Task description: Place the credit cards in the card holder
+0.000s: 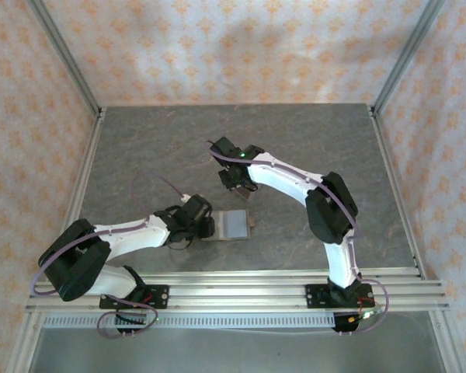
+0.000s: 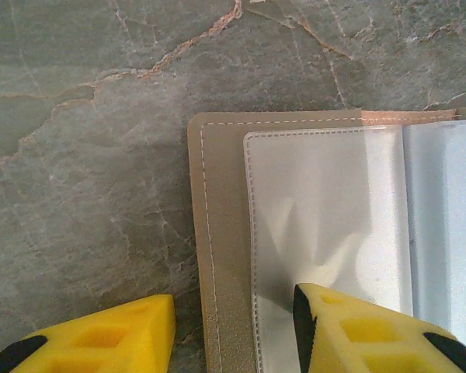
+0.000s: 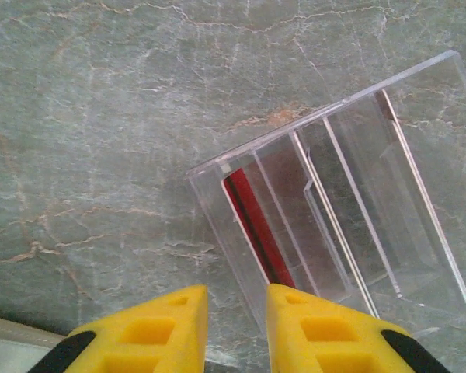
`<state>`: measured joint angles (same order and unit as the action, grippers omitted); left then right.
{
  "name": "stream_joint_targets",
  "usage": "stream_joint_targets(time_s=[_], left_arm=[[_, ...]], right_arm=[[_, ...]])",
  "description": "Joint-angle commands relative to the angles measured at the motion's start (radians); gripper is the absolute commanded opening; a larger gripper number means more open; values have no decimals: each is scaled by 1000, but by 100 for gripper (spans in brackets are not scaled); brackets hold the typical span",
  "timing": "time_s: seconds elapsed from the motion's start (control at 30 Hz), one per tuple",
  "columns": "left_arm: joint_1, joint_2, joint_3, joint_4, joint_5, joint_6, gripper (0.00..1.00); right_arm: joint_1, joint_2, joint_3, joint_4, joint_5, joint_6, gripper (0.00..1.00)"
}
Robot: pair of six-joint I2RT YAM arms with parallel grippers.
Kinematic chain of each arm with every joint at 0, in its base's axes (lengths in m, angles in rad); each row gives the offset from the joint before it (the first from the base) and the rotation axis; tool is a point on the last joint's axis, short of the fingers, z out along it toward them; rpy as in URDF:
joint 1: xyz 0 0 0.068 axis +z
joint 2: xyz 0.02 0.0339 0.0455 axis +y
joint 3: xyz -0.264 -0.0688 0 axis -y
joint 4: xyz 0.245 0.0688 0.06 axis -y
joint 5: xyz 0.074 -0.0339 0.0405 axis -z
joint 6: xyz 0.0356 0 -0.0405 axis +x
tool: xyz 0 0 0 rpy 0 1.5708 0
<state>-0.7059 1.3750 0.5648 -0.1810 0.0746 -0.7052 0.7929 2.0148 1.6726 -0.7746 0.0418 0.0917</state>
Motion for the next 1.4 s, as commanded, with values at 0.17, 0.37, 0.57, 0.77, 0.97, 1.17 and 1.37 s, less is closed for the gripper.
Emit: stream_joint_targets(time_s=[0.17, 0.37, 0.57, 0.77, 0.97, 1.17, 1.37], left_arm=[[6, 0, -25, 26, -9, 1, 44], [7, -3, -33, 32, -8, -5, 44], [8, -11, -40, 32, -13, -11, 44], [8, -17, -42, 31, -15, -13, 44], [10, -14, -42, 32, -11, -13, 43], [9, -16, -40, 32, -9, -14, 43], [9, -21, -45, 32, -10, -16, 44]], right_arm=[[-2, 61, 49, -65, 84, -51, 25], [-1, 84, 52, -68, 103, -63, 24], [-1, 102, 62, -73, 105, -71, 20], [-1, 112, 67, -78, 112, -76, 16], [4, 119, 84, -101, 140, -84, 9], [12, 117, 105, -124, 166, -101, 2], [12, 110, 122, -139, 171, -114, 0]])
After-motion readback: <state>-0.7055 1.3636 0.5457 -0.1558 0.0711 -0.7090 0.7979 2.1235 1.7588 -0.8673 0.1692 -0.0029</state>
